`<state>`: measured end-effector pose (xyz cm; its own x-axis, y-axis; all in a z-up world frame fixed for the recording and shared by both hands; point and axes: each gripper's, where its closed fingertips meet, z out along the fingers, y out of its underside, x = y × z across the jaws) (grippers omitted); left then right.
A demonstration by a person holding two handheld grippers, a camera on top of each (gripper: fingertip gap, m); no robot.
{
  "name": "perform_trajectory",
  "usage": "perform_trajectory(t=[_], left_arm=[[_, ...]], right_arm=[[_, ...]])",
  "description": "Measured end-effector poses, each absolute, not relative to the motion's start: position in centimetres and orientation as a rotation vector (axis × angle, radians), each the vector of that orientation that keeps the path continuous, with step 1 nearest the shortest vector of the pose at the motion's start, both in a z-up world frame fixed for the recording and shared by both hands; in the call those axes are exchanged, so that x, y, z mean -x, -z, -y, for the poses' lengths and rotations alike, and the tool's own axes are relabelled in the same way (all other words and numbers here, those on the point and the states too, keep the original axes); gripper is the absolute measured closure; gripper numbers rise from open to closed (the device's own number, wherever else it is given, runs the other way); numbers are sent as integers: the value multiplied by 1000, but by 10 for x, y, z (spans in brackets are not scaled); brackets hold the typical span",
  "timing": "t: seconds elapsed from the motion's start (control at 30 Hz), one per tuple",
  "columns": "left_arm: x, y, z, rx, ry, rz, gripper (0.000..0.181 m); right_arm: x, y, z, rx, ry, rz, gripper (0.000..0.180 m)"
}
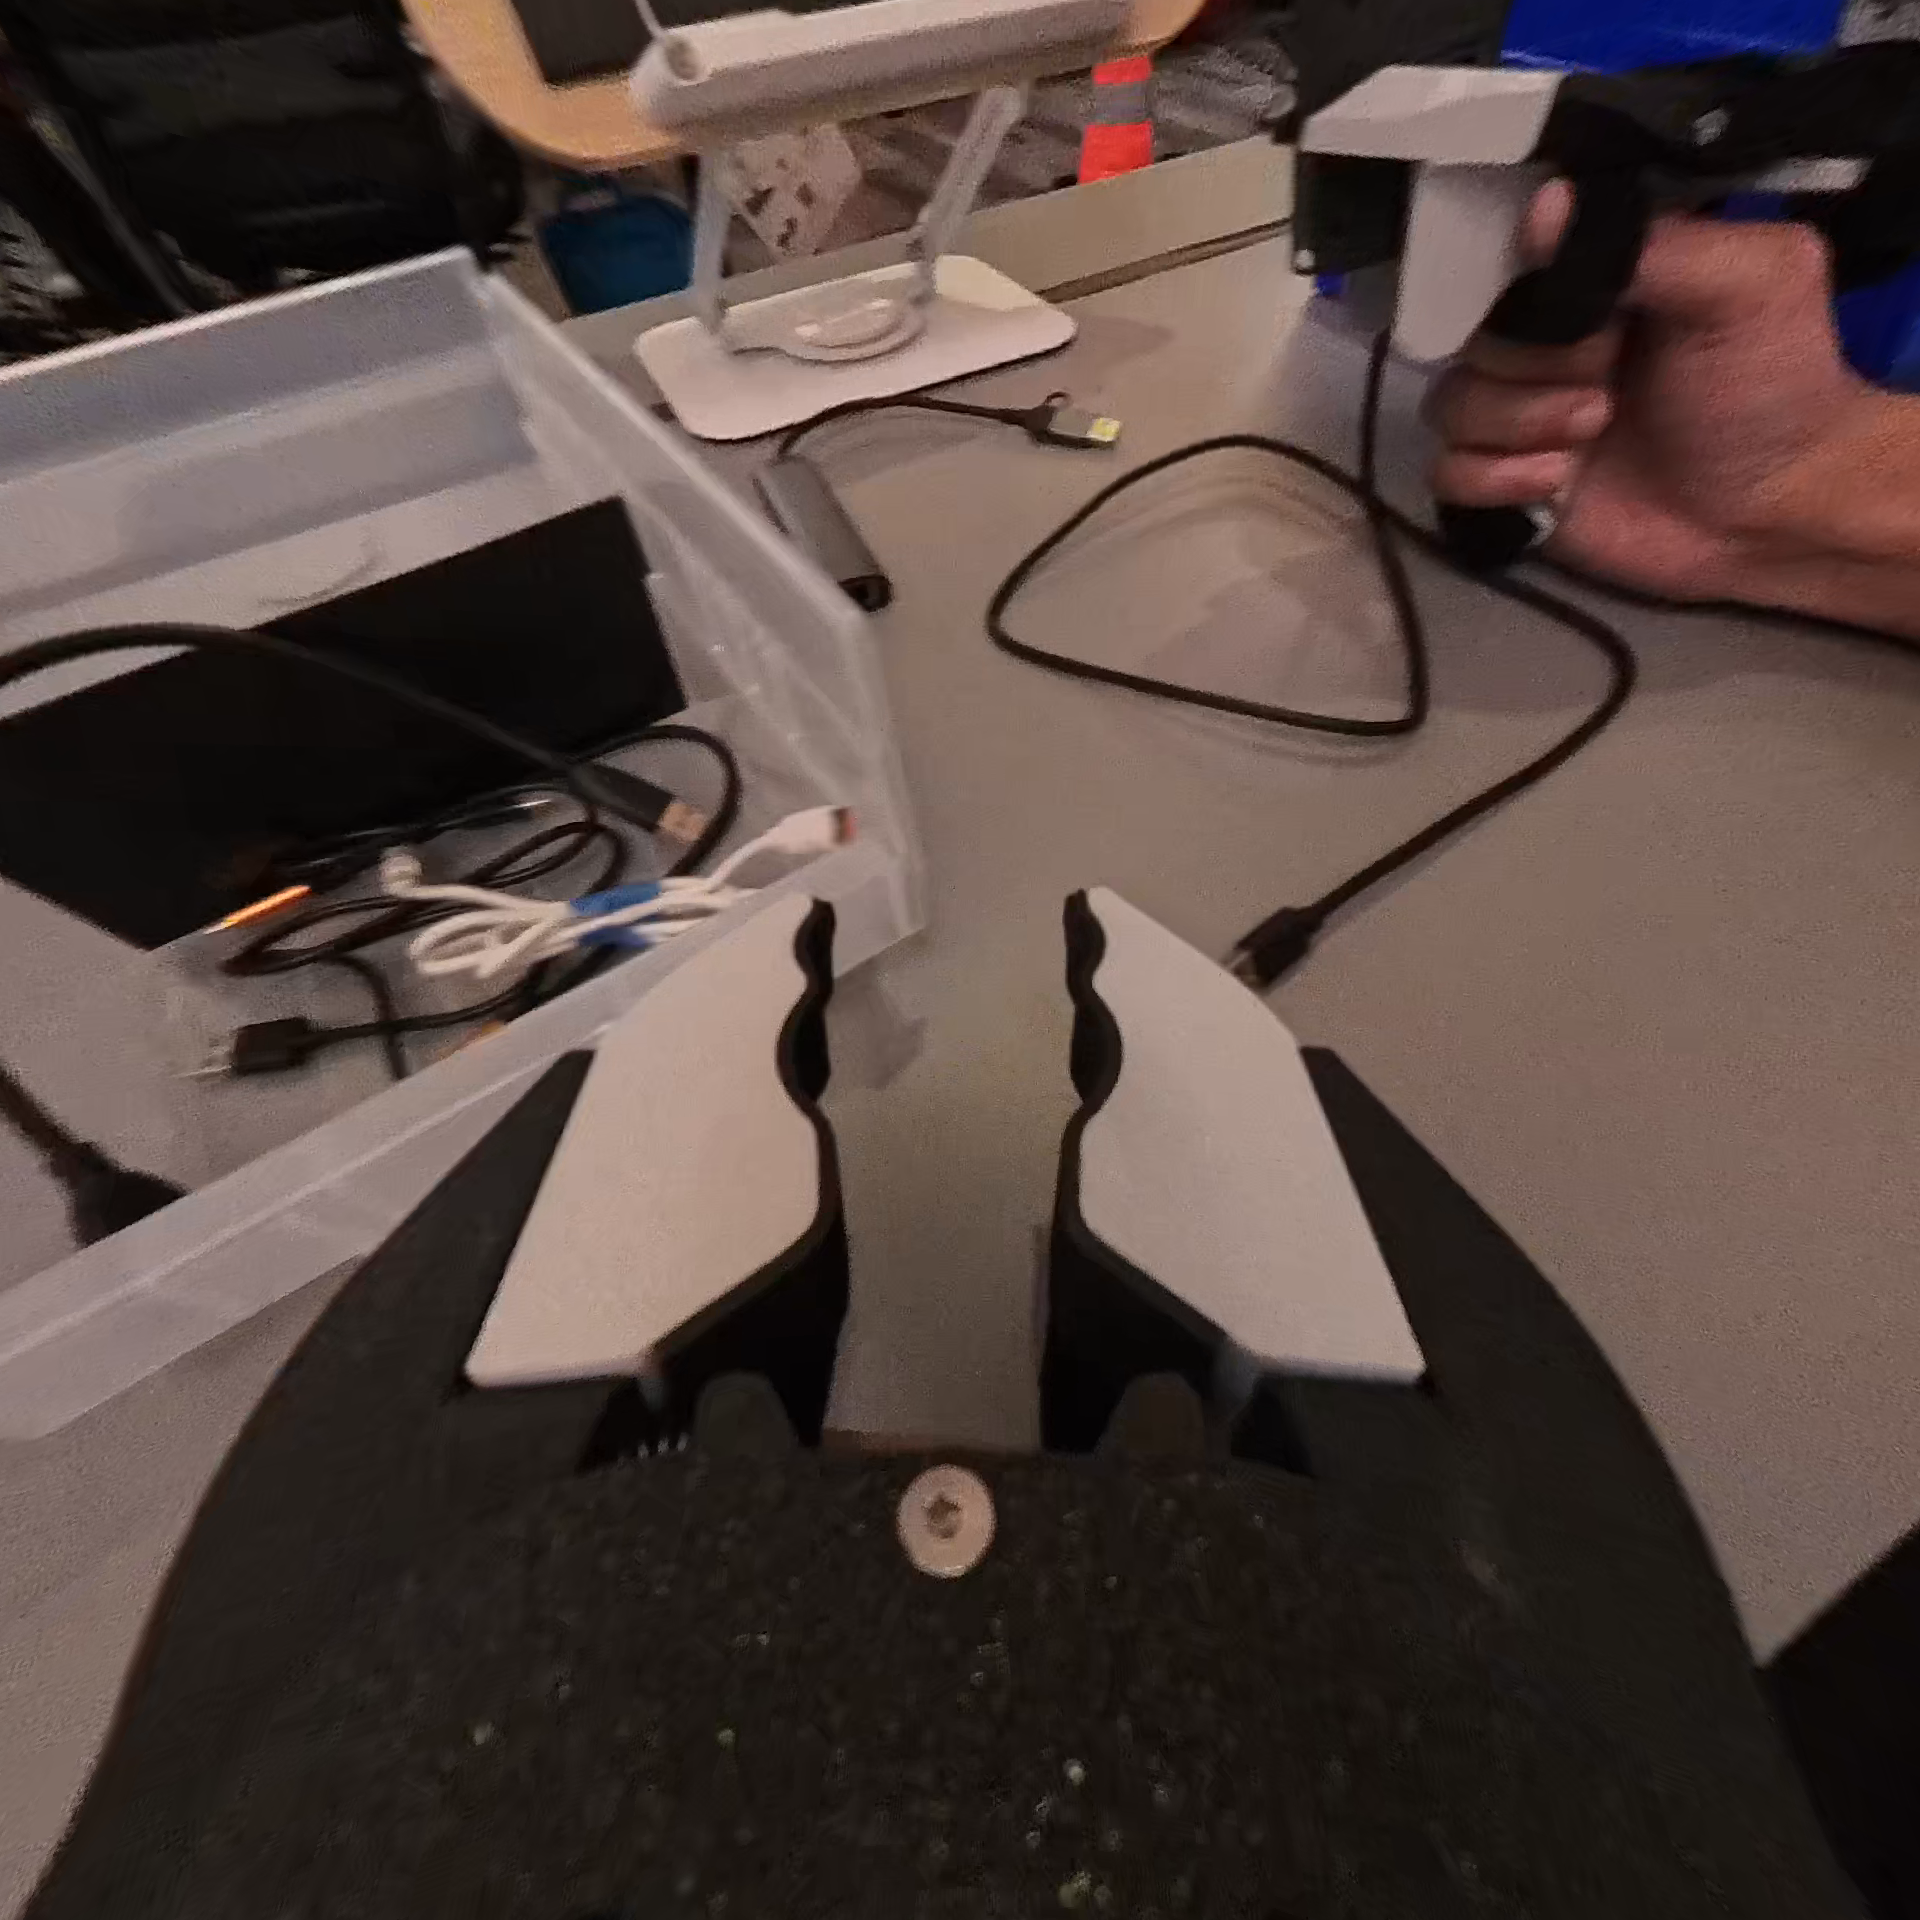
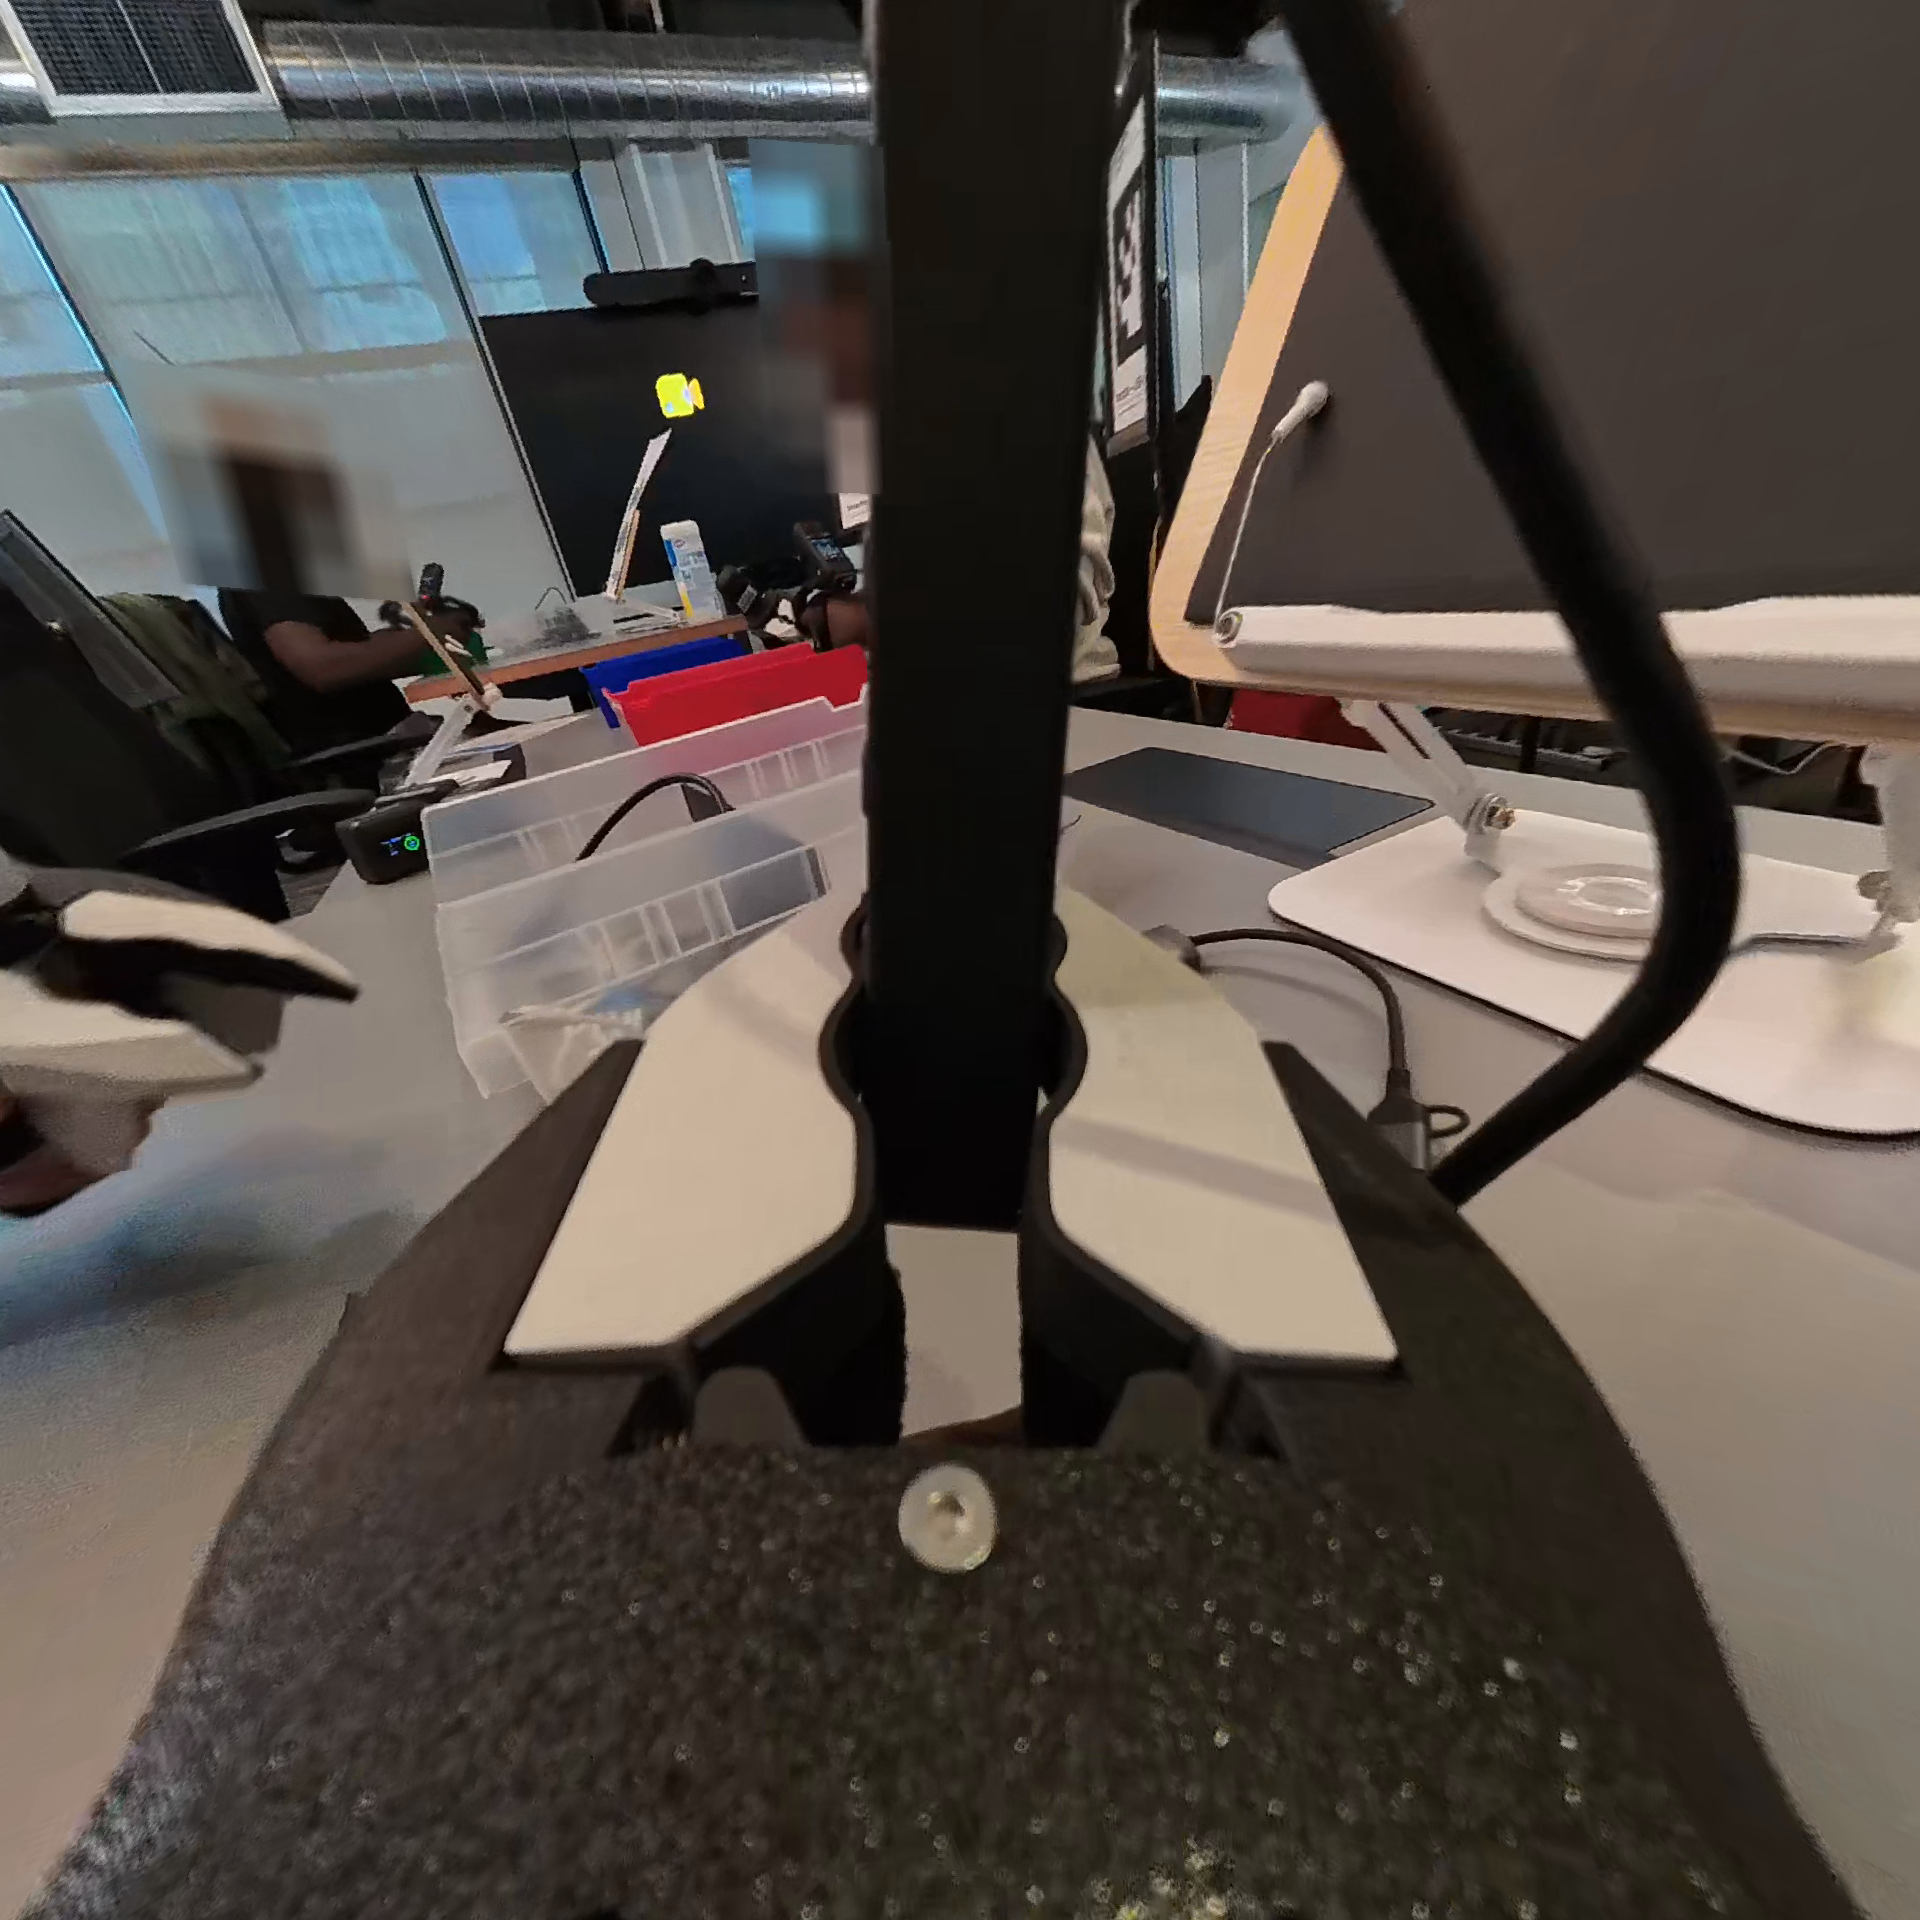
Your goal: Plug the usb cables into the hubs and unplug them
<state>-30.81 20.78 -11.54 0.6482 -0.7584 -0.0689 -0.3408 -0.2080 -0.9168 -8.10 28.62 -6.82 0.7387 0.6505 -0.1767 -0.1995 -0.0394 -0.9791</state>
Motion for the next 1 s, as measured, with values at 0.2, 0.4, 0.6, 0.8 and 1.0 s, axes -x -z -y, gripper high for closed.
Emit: perform_trajectory(t=[0.2, 0.4, 0.6, 0.8, 1.0], left_arm=[[349, 80, -245, 1768, 417, -896, 142], [376, 60, -330, 1917, 54, -1333, 152], [398, 109, -408, 2062, -397, -1732, 142], [406, 98, -418, 2070, -544, -1749, 176], [401, -13, -375, 2131, 25, -962, 176]], right_arm=[[81, 71, -288, 1474, -715, 395, 153], [80, 73, -290, 1482, -733, 385, 153], [81, 74, -290, 1488, -739, 393, 153], [80, 74, -290, 1488, -749, 386, 153], [83, 74, -290, 1490, -753, 396, 153]])
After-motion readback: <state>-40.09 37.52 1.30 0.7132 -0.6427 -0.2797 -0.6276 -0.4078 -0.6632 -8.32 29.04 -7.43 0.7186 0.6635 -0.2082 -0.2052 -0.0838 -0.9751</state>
